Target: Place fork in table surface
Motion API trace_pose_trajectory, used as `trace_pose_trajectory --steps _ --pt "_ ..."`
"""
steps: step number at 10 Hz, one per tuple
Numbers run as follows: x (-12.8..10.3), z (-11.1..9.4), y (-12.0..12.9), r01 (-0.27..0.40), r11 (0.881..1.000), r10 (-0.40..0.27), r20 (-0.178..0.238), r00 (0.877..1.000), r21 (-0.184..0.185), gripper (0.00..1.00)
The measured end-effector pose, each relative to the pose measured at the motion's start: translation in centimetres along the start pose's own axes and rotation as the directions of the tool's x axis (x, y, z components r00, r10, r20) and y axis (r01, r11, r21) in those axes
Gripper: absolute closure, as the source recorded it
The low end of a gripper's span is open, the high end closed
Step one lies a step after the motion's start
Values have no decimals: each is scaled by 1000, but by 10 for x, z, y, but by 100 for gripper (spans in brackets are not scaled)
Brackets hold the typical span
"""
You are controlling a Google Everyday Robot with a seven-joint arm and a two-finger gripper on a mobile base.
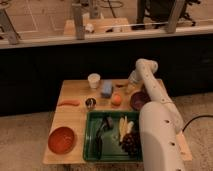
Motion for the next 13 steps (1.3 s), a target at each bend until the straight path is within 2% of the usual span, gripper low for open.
trace_pose_trajectory --steps 1,6,7,8,11,12,13 --pt "0 2 0 2 1000 -2 0 1000 -5 37" --pt "0 0 3 7 1000 -7 -2 1000 -16 89" --pt "-1 -1 3 7 1000 -7 -2 1000 -16 96" --pt "0 -1 1 7 1000 -8 -6 1000 -8 100" --pt "0 -8 8 17 999 -16 1 1000 -35 100" --pt "0 -19 8 23 999 -22 10 1000 -28 100" --pt "1 -39 4 27 1000 -27 20 999 -9 100"
